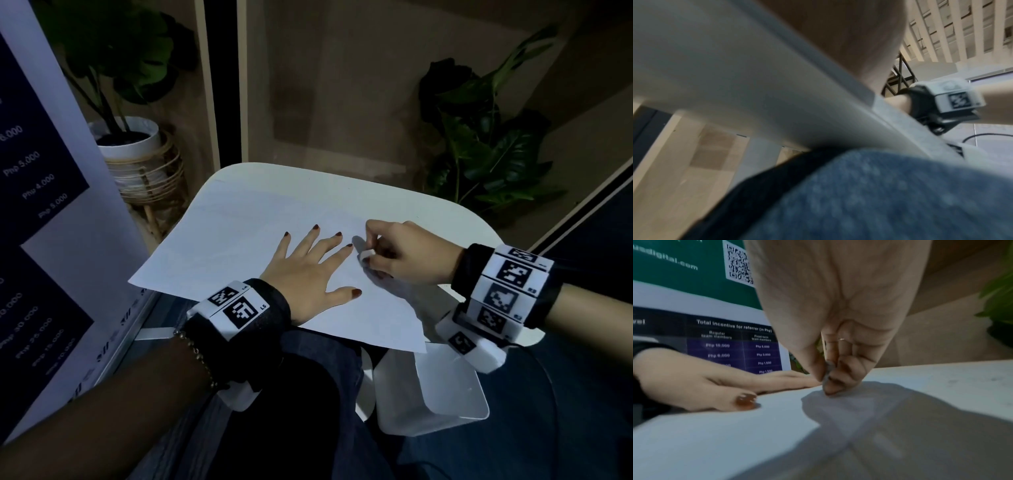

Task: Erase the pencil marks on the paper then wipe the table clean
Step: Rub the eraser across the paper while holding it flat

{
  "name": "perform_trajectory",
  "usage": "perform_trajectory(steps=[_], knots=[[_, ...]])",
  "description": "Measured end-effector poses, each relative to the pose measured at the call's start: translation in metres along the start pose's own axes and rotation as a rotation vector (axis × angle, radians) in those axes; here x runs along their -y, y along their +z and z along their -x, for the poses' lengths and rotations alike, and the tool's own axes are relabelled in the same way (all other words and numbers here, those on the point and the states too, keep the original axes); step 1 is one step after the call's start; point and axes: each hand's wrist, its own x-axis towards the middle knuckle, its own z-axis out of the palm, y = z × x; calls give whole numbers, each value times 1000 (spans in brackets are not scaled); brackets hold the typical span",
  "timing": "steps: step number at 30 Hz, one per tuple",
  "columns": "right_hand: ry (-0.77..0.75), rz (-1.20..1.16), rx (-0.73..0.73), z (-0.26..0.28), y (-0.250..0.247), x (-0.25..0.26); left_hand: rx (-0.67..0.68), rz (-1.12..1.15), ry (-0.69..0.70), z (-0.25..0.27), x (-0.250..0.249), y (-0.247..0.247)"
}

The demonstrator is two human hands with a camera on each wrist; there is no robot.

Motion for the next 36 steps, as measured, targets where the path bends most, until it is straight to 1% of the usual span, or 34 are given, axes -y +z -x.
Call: perform_trajectory(steps=[2,3,6,7,11,15,17,20,24,27,28,31,32,35,36], knots=[[-45,-15,36,2,2,2,7,-6,3,0,0,0],[-43,-7,37,1,0,1,14,-10,3,0,0,-1],[19,17,-3,-4,-6,-4,34,-17,-2,0,-1,-2],[19,16,-8,-4,-5,-3,37,-20,-3,0,-1,-2],[-69,-32,57,0,5,4,37,-11,-2,0,-1,-2],[33,19,-12,-5,-6,-6,50,-21,-6,1,-1,-4],[10,17,10,-4,-5,-5,53,-25,-6,1,-1,-4],[-40,-20,82,-2,-2,-3,61,-27,-3,1,-1,-5],[14,-28,18,-3,-7,-10,63,-27,-4,1,-1,-5],[-47,-90,123,1,-2,-2,62,-23,-3,2,-1,-4],[-46,-81,131,1,-3,-3,61,-21,-2,1,-1,-5],[21,16,-4,-5,-9,-10,57,-22,-1,1,0,-5],[28,12,-6,-5,-9,-10,56,-22,-1,1,-1,-4],[-53,-111,146,1,-4,-1,51,-15,-1,1,0,-3],[-62,-126,170,2,-4,0,50,-12,1,1,0,-3]])
